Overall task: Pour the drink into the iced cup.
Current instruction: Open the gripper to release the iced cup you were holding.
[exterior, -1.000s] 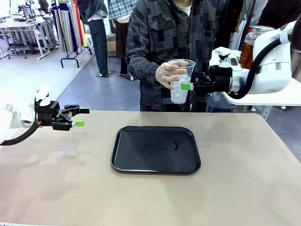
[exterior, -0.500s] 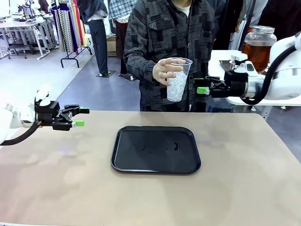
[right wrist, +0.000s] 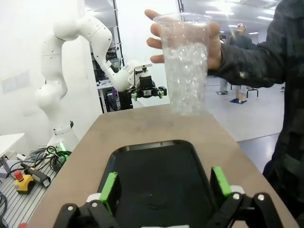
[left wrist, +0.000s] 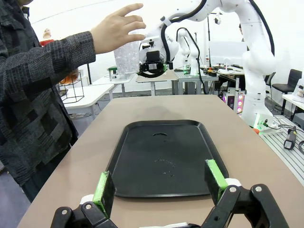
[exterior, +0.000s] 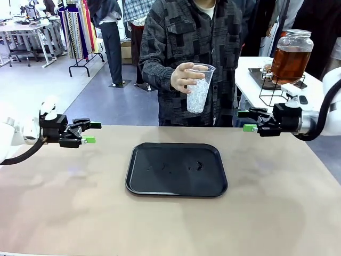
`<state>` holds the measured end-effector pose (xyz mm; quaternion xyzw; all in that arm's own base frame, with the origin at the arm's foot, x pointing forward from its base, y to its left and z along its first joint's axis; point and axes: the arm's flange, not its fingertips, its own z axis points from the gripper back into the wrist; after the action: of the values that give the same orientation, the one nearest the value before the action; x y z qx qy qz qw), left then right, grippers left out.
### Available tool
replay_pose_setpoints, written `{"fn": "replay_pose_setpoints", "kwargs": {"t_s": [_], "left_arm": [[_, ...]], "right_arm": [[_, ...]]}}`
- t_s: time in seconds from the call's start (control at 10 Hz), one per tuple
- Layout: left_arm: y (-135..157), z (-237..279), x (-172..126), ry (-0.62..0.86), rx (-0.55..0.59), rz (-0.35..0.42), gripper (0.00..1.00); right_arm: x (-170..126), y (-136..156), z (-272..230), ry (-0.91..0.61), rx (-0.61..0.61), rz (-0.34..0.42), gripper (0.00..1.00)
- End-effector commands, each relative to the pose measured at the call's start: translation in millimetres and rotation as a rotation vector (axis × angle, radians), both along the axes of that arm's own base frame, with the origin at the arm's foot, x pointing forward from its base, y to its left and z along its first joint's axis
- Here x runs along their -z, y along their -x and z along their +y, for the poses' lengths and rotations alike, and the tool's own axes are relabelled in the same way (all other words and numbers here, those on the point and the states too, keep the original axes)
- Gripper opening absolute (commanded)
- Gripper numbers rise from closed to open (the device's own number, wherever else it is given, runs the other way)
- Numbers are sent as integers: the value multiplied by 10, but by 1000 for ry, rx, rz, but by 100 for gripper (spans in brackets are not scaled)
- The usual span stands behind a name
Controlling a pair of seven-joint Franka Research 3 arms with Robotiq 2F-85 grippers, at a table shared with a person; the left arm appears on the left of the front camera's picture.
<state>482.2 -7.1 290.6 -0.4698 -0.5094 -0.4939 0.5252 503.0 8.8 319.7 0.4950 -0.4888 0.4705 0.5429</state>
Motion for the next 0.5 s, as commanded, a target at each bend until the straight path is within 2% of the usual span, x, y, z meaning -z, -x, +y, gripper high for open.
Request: {"fn": "replay_pose_setpoints", "kwargs": {"t_s": [0.0, 0.2, 0.4], "left_arm": [[3, -3, -23, -2, -1, 8, 100], [3, -3, -23, -2, -1, 8, 100], [3, -3, -23, -2, -1, 8, 100]], "right_arm": [[61, 46, -53, -13, -8, -15, 100], [94, 7, -27, 42, 24, -8, 100], [107, 16, -80, -5, 12, 16, 100]]}}
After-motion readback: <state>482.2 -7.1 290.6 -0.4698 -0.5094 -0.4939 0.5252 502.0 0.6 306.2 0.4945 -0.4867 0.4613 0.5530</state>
